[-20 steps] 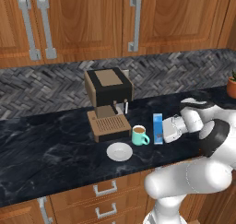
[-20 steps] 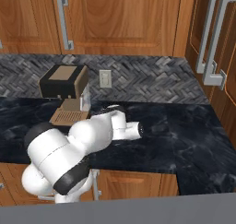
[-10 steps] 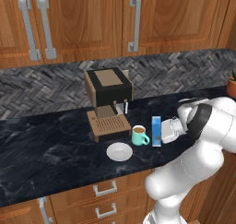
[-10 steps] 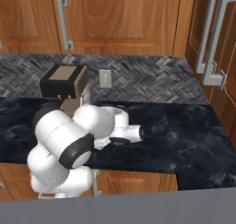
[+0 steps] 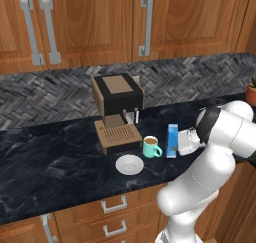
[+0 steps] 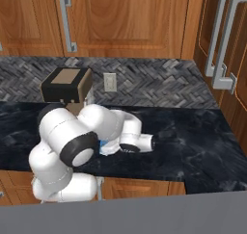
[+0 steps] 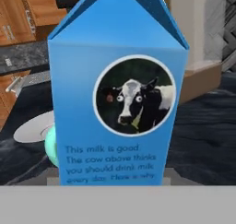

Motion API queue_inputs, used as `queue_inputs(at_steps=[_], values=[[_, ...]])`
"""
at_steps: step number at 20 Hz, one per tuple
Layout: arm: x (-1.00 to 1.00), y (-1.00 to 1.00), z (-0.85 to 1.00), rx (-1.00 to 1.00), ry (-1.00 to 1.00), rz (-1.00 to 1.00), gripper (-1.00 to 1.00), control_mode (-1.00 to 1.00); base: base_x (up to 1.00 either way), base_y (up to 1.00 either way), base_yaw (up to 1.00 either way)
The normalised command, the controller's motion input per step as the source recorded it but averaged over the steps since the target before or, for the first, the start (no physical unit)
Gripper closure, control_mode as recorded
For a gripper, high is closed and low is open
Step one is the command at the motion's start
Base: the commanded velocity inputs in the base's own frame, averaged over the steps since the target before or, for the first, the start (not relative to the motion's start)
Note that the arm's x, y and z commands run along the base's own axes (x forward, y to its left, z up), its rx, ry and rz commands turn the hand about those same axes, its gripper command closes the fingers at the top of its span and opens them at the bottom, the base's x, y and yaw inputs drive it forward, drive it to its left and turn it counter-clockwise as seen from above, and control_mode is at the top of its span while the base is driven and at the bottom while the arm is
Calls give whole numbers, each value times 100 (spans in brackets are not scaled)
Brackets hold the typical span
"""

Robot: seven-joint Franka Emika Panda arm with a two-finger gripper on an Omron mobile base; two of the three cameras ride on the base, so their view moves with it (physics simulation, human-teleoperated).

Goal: Take a sugar cube from the saucer and place it inside the coffee. Then, grab milk from the fridge and place it next to the coffee on the counter to sweeten the coffee.

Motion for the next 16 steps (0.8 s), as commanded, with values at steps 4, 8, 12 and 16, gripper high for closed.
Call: queue_inputs(at_steps=[4,8,12,16], values=[[-47,-1,7,0,-12,-2,-100,-100,0,0,0],[-60,-3,15,0,-18,-2,-100,-100,0,0,0],[-57,-5,27,0,-21,-6,-100,-100,0,0,0],[-44,-14,45,0,-27,-14,-100,-100,0,0,0]])
